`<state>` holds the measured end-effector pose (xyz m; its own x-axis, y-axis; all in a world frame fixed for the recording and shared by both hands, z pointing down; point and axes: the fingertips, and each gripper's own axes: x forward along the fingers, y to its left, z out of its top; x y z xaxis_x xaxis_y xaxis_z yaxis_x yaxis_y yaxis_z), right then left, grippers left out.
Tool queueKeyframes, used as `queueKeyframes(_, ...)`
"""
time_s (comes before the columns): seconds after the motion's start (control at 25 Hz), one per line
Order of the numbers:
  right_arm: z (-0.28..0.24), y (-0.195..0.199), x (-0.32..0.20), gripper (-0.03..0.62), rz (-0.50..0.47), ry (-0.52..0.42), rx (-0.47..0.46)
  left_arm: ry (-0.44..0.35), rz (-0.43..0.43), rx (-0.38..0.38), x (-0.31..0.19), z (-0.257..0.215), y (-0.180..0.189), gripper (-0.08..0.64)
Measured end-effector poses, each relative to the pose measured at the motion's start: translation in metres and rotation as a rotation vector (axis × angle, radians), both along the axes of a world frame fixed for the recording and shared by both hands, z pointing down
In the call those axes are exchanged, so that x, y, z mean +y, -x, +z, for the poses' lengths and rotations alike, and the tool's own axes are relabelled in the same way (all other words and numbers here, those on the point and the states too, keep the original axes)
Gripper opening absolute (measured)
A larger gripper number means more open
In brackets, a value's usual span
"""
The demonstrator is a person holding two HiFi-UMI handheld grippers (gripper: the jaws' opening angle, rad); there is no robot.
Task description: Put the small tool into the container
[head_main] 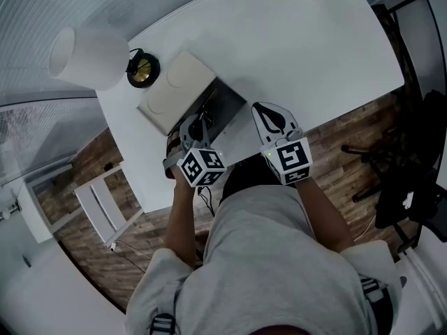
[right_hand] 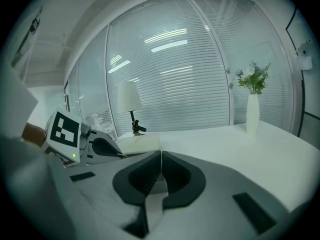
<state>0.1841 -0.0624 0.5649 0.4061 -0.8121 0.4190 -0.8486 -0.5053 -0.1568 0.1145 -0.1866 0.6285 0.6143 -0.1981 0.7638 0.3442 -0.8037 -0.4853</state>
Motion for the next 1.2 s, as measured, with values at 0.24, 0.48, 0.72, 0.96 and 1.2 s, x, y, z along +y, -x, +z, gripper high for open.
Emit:
queueKeyframes(0.24, 0.002, -0.009, -0.006, 0.026, -0.016, 0.012, -0.003, 0.003, -0.036, -0.018, -0.005, 0.007, 0.001, 0.026)
queueKeyframes(0.48, 0.003, -0.011, -0.016, 0.026, -0.043, 0.019, -0.003, -0.004, -0.055, -0.021, -0.011, 0.012, -0.006, 0.026)
queueKeyframes(0.72, 0.006, -0.012, -0.018, 0.026, -0.058, 0.028, -0.010, -0.014, -0.057, -0.033, -0.011, 0.016, -0.013, 0.026)
queueKeyframes(0.96, 0.006, -0.020, -0.019, 0.026, -0.062, 0.029, -0.005, -0.019, -0.070, -0.042, -0.013, 0.019, -0.015, 0.026)
queueKeyframes(1.2, 0.005, -0.021, -0.021, 0.026, -0.068, 0.029, -0.007, -0.037, -0.074, -0.059, -0.016, 0.022, -0.015, 0.026)
